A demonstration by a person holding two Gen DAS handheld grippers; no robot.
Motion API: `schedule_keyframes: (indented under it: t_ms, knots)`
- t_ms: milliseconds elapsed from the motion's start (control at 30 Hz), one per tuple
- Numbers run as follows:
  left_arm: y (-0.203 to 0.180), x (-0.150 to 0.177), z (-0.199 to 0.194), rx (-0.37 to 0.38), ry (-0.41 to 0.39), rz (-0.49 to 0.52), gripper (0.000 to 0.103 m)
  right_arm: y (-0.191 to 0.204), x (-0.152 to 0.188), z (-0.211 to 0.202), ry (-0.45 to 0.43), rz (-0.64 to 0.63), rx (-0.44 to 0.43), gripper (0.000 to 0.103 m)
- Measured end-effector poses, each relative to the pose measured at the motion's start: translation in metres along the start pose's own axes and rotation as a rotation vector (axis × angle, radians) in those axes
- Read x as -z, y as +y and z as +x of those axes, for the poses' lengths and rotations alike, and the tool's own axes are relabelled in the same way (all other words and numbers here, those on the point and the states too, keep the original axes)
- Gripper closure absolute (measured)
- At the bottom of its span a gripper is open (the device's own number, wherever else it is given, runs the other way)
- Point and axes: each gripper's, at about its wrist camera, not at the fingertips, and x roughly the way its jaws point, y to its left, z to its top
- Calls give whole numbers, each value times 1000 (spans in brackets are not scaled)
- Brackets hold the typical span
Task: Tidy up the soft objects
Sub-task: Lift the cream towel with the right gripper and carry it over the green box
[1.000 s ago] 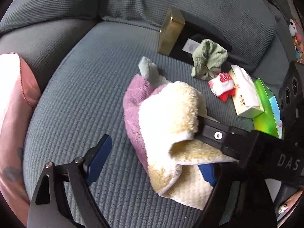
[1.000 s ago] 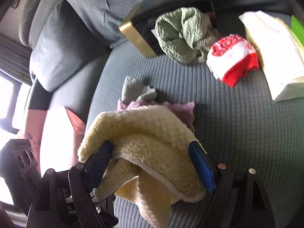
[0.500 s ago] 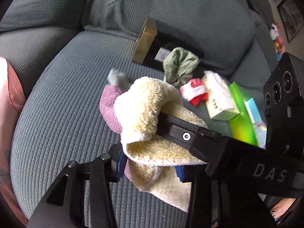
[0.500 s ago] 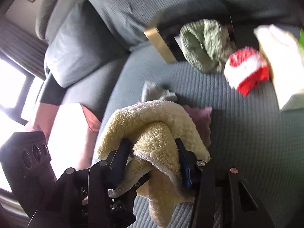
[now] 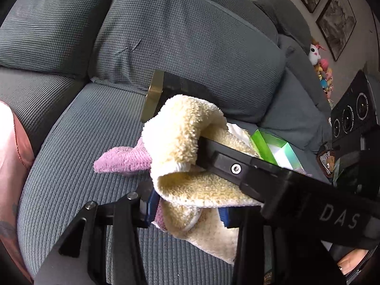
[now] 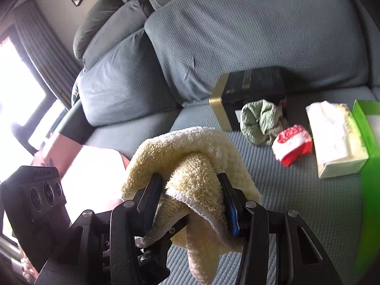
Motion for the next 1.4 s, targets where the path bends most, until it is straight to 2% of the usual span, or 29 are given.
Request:
schedule_keyframes:
  t_ms: [133, 233, 367, 600, 933, 1133, 1267, 1400]
  knots:
    - [-4, 0, -1, -5, -10, 3, 62, -1, -1, -10, -30, -7, 3, 52]
    - [-3, -3, 2, -7, 1, -5, 62, -3, -2, -12, -44, 2, 7, 62]
    - [-10, -7, 2, -16, 0, 35, 61, -6, -4, -18, -58, 11, 1, 64]
    - [-25, -17, -5, -61, -64, 90, 43, -13, -8, -42, -132, 31, -60, 65]
    - [-76, -33, -2, -72, -116, 227, 44, -38, -15, -83, -253, 90, -105, 65]
    - [-120, -44, 16, -32, -114, 318, 44, -71, -17, -117, -365, 164, -115, 65]
    - [-150, -46, 30, 25, -112, 363, 44, -99, -15, -141, -455, 213, -118, 65]
    - [-181, -48, 56, 102, -64, 407, 45, -125, -15, -158, -534, 258, -64, 65]
